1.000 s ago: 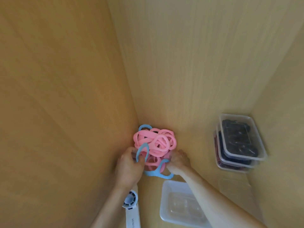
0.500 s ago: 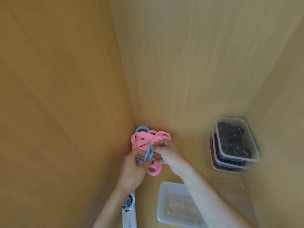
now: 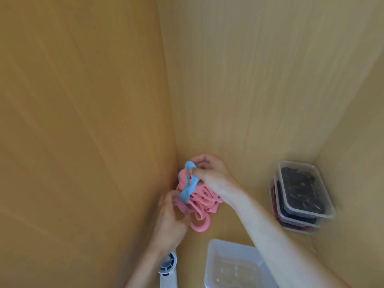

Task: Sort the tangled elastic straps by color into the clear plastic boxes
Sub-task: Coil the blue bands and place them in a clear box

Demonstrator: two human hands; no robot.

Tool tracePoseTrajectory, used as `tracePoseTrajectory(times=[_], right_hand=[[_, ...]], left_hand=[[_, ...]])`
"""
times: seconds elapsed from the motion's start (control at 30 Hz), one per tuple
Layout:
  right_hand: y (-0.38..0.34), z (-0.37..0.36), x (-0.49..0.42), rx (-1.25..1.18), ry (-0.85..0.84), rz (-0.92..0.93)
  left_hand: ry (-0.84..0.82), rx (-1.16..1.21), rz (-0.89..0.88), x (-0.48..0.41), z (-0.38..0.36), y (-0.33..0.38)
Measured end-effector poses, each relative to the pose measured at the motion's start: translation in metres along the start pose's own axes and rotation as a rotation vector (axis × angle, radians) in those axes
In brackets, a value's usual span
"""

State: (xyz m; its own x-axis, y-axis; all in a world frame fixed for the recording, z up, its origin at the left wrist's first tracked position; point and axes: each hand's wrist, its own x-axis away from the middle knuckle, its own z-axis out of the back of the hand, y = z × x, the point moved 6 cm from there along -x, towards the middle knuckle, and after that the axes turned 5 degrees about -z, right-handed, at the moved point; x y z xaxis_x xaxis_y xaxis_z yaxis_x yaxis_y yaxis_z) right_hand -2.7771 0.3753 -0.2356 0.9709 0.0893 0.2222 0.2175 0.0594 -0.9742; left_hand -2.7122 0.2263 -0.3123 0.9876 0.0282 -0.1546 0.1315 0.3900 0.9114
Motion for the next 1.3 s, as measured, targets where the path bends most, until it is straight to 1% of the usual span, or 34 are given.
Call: tracePoseTrajectory(times=[0.1, 0.2, 0.33, 0.47, 0.63, 0.87, 1.0, 1.07, 1.17, 1.3], right_hand=[[-0.033, -0.001, 0.004, 0.054, -0.052, 0.092], [-0.058, -0.003, 0.008, 0.079, -0.084, 0.157], [-0.085, 0.002, 0.009, 0.109, -0.061, 0.223], [-0.113, 0.007, 0.009, 0.102, -0.045, 0.297], [-0.153, 0.015, 0.014, 0.070, -0.042, 0.403], [-0.196, 0.026, 0.027, 0.110, -0.019, 0.520], [-0.220, 0.036, 0.033, 0.090, 0.012, 0.589], [-0.232, 0.042, 0.036, 0.089, 0.022, 0.621], [-0.247, 0.052, 0.039, 0.110, 0.022, 0.653], [-0.259, 0.068, 0.040, 0.176, 0.058, 0.664]], left_hand=[[0.028, -0.096, 0.025, -0.005, -0.002, -0.010], [0.045, -0.116, 0.000, -0.012, -0.007, -0.009], [0.040, -0.046, -0.010, -0.021, -0.012, -0.001], [0.071, -0.097, -0.047, -0.037, -0.013, 0.011], [0.138, -0.105, -0.054, -0.056, -0.009, 0.030], [0.317, -0.127, -0.126, -0.063, 0.010, 0.056], [0.361, -0.155, -0.150, -0.066, 0.017, 0.064], [0.325, -0.150, -0.160, -0.068, 0.012, 0.067], [0.188, 0.005, -0.140, -0.072, -0.002, 0.073], [0.072, 0.104, -0.192, -0.073, -0.017, 0.088]])
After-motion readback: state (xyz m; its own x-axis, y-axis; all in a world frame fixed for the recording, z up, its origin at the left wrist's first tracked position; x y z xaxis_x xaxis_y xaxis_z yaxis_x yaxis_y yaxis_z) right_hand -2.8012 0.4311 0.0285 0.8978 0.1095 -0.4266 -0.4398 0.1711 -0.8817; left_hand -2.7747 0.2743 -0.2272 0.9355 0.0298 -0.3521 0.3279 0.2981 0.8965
